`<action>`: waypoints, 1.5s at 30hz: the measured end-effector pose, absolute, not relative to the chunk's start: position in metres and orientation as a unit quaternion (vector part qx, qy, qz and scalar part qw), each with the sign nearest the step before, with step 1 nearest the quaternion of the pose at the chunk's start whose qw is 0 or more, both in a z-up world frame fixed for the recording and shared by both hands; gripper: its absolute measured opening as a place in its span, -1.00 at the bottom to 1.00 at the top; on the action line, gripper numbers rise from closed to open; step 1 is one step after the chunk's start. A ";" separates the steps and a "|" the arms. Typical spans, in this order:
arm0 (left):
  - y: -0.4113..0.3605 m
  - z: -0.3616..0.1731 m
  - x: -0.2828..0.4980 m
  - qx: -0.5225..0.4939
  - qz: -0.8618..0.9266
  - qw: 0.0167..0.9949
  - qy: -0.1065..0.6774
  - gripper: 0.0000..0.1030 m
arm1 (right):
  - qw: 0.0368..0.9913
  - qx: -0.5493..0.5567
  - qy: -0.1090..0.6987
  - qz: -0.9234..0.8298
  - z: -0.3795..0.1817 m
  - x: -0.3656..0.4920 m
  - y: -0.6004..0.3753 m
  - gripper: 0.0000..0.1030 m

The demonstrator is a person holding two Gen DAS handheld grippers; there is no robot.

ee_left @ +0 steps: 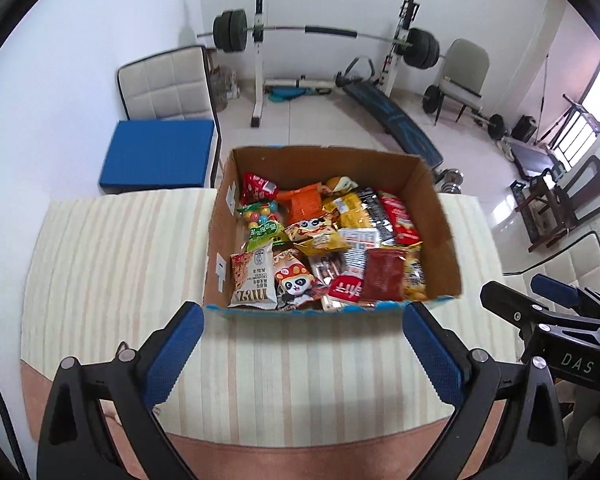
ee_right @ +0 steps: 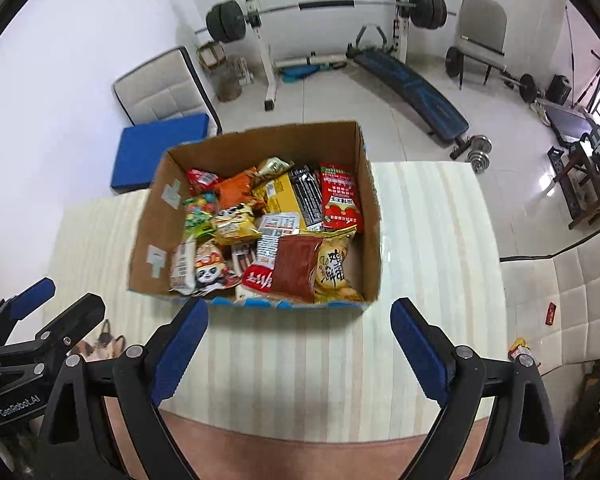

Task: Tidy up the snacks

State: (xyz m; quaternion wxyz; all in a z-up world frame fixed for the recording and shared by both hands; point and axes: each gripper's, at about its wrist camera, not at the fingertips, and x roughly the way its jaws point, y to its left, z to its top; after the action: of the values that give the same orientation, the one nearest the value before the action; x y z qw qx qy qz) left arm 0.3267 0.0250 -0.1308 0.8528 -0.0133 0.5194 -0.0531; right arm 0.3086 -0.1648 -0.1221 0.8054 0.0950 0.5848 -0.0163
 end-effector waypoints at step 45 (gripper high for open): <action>0.029 -0.061 0.211 -0.011 -0.021 0.902 0.431 0.99 | 0.871 0.046 0.485 -0.054 0.001 0.168 -0.150 0.97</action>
State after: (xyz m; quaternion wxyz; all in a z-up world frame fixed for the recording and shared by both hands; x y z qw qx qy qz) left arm 0.2108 0.0286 -0.0611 0.9019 -0.0110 0.4313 -0.0209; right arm 0.1675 -0.1503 0.0009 0.8714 0.0462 0.4854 -0.0539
